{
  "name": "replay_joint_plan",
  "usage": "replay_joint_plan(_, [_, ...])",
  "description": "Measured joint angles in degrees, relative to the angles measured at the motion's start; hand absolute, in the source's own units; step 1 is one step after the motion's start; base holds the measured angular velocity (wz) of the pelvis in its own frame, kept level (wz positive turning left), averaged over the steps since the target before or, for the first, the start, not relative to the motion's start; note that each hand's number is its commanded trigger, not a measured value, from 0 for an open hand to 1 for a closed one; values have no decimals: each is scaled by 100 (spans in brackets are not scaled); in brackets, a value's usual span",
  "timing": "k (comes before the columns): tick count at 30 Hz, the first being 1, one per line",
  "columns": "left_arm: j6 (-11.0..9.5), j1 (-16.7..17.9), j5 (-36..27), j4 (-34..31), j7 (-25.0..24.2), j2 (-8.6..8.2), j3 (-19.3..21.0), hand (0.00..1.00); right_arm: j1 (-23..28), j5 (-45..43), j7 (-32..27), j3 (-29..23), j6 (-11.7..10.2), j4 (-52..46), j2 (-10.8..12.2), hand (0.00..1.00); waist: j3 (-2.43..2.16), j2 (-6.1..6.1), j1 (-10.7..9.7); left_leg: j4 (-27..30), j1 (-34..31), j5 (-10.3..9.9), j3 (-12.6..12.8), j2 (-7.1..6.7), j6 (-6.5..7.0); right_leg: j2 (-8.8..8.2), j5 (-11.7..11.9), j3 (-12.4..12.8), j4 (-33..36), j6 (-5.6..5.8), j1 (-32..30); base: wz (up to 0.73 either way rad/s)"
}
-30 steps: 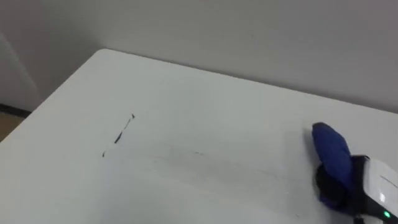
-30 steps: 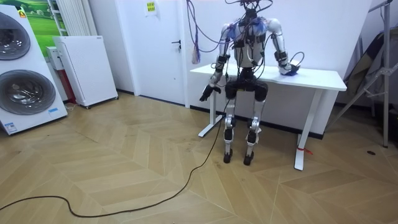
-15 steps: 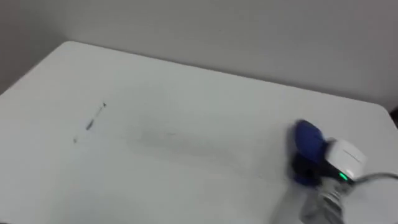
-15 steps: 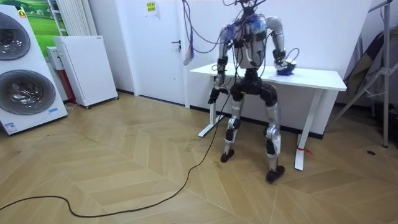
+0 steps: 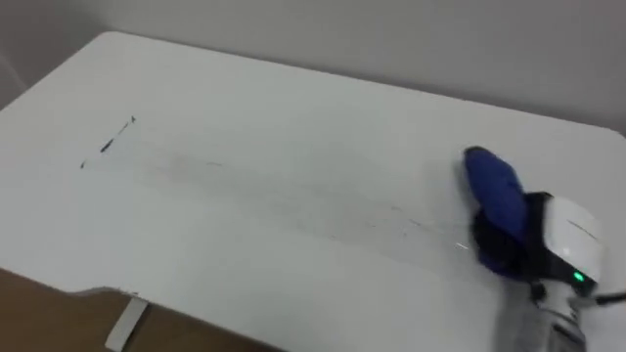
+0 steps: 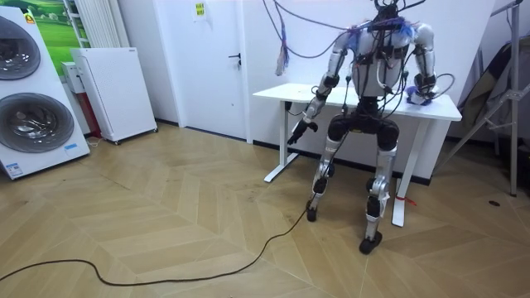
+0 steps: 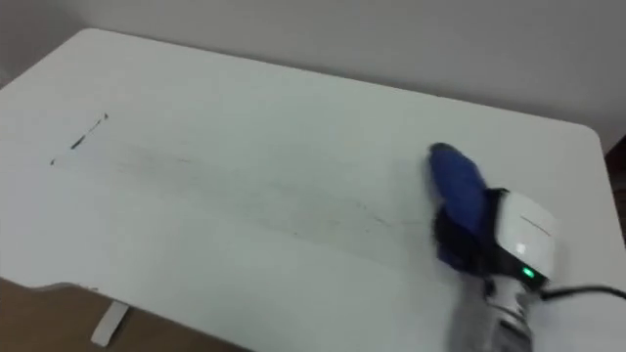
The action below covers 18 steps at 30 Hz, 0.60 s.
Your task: Wipe table
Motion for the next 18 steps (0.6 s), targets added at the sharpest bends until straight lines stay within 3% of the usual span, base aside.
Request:
replay_joint_plan(3, [-180, -126, -14, 18, 14, -90, -113, 0, -11, 50, 18, -16, 47, 188, -80, 100, 17, -5, 30, 110, 21, -49, 58, 17, 44, 18, -69, 100, -98, -141, 6, -29])
replay_joint_plan(5, [-255, -287, -253, 130, 183, -219, -316, 0, -209, 50, 117, 9, 348, 177, 66, 100, 18, 126, 256, 288, 87, -197, 70, 34, 93, 36, -90, 420, -50, -134, -120, -60])
replay_joint_plan(6, [-287, -289, -350, 140, 214, -234, -397, 0, -317, 51, 149, 25, 453, 172, 123, 100, 45, 147, 376, 349, 146, -314, 70, 14, 131, 44, -90, 513, -50, -137, -166, -105])
replay_joint_plan(7, [-280, -267, -497, 157, 265, -235, -522, 0, -548, 53, 289, 111, 707, 176, 241, 100, 35, 249, 591, 447, 243, -502, 71, -49, 208, 52, 7, 727, -61, -148, -287, -119])
replay_joint_plan(8, [-181, -258, -667, 147, 311, -225, -554, 0, -707, 55, 542, 379, 933, -26, 286, 100, 36, 268, 658, 431, 225, -543, 72, -106, 258, 81, 94, 926, -61, -171, -468, -110])
replay_joint_plan(10, [-37, -242, -784, 144, 349, -212, -594, 0, -953, 12, 975, 986, 1019, -354, 361, 100, 68, 285, 647, 370, 189, -544, 11, -107, 268, 133, 226, 1170, -60, -208, -692, -67])
replay_joint_plan(12, [22, -243, -774, 132, 391, -215, -597, 0, -1117, -165, 1278, 1266, 1008, -420, 583, 100, 71, 285, 484, 372, 108, -527, -57, -129, 292, 184, 288, 1290, -88, -214, -757, -7])
replay_joint_plan(13, [52, -243, -776, 102, 394, -227, -625, 0, -1151, -220, 1327, 1321, 1001, -390, 726, 100, 69, 287, 356, 357, 84, -514, -172, -201, 311, 187, 285, 1337, -82, -214, -750, 31])
replay_joint_plan(14, [64, -242, -781, 62, 396, -226, -702, 0, -1154, -245, 1344, 1350, 953, -383, 732, 100, 65, 289, 298, 309, 84, -493, -230, -269, 331, 175, 283, 1389, -91, -211, -746, 32])
replay_joint_plan(15, [61, -224, -781, 30, 397, -224, -703, 0, -1146, -269, 1334, 1341, 914, -365, 709, 100, 66, 285, 278, 282, 85, -491, -297, -323, 334, 175, 283, 1431, -92, -209, -745, 30])
replay_joint_plan(17, [74, -80, -745, -68, 414, -188, -683, 0, -968, -250, 1140, 1227, 590, -264, 479, 100, 80, 193, 140, 183, 120, -458, -525, -533, 388, 97, 298, 1446, -121, -177, -654, 39])
replay_joint_plan(18, [75, -36, -695, -79, 414, -183, -670, 0, -860, -185, 1056, 1157, 494, -251, 399, 100, 83, 157, 135, 182, 133, -435, -535, -572, 430, 60, 303, 1424, -138, -172, -616, 39])
